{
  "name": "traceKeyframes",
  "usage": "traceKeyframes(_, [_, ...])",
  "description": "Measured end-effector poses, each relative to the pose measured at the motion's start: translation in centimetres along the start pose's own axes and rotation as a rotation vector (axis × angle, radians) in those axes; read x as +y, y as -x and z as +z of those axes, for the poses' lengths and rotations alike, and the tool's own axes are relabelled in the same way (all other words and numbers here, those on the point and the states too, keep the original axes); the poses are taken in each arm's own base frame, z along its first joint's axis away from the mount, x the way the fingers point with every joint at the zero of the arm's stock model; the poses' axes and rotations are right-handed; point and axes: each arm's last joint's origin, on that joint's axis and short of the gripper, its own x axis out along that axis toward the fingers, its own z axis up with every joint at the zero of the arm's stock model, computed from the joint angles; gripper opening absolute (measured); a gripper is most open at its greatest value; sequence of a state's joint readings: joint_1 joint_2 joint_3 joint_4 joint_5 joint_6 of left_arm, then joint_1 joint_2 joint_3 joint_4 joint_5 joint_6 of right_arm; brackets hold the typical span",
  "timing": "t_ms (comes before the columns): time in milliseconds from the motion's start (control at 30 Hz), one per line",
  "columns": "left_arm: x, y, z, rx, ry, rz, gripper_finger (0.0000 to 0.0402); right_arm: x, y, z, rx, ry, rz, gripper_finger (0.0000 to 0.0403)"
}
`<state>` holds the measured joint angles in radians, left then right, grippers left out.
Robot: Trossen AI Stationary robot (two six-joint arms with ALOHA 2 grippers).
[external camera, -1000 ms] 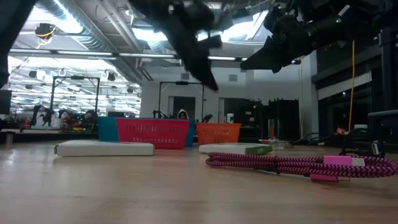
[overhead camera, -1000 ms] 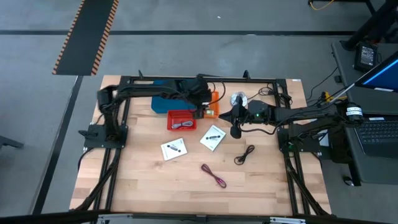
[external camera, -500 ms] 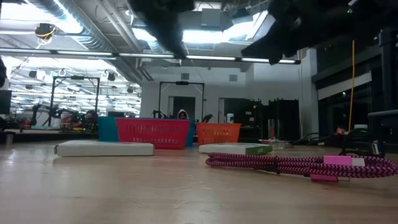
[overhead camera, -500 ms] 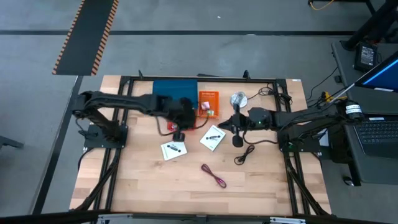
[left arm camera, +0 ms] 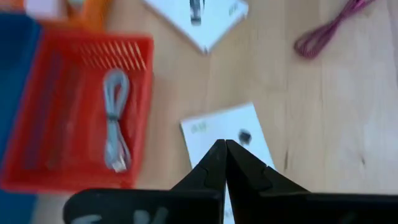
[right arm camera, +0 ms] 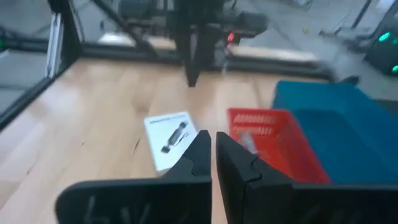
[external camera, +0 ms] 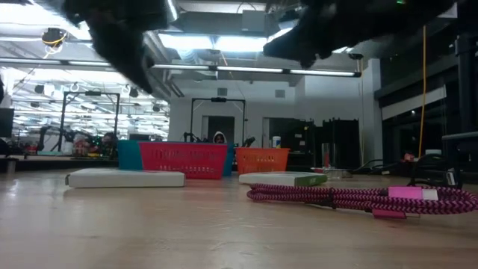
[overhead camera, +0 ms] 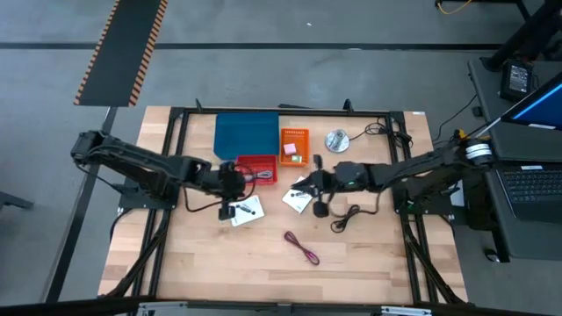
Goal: Pick and place items into bin
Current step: Put the left card reader box into the blue bin
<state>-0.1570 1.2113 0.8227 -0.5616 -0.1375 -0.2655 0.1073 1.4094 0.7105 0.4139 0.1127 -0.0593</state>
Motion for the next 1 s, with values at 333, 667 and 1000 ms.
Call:
traceKeyframes(333, [0.5,-2.1,-4.8,0.194,0.106,0.051,0.0002,2.7,-6.5,-0.6,0.311,0.082,-0.032,0.0007])
traceKeyframes(667, [0.0,-3.1,-6.6,0.222,0.133,-0.002,0.0002,3.5,-8.9,-0.7,0.345,0.087,-0.04,0.0007])
traceKeyframes(1000, [-0.3,-3.5,-6.7,0.221,0.099,-0.007,0.0001,3.8,-9.1,-1.0,0.328,0.007,-0.05,0.0007])
